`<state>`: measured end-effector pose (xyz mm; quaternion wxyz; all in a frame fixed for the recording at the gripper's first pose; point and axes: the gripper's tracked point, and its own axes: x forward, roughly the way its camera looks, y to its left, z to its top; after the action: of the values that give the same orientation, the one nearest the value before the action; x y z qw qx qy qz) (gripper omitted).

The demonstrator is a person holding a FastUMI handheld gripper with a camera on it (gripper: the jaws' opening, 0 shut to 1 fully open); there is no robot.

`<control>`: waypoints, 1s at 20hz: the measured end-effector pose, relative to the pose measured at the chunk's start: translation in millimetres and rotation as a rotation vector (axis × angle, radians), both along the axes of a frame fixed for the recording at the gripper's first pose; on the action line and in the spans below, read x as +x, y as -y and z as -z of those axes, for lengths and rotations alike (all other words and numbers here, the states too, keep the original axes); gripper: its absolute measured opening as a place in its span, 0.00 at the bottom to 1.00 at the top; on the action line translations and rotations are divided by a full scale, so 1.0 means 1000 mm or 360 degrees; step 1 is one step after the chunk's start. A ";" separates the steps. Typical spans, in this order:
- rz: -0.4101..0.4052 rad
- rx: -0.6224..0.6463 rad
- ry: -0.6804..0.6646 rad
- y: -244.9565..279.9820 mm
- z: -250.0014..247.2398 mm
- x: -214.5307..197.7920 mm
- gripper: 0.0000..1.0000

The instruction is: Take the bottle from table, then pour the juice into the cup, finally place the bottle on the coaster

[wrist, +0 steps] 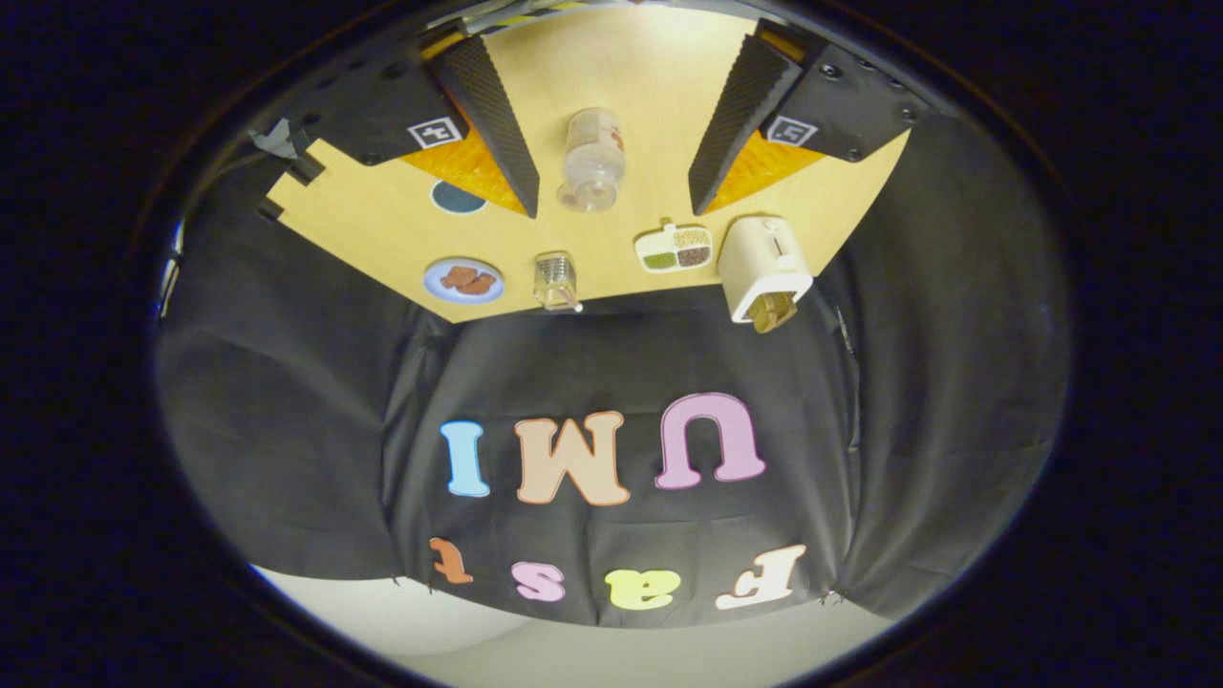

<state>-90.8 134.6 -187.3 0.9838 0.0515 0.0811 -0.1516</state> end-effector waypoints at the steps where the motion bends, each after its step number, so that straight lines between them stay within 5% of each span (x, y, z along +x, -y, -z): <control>1: 0.0012 0.0037 -0.0010 -0.002 0.012 0.000 0.98; 7: 0.0132 0.0129 -0.0106 -0.001 0.080 0.008 0.98; 20: 0.0102 0.0108 -0.0221 0.027 0.158 0.081 0.97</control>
<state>-10.0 107.6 -345.7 0.9681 0.0769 0.1525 -0.1832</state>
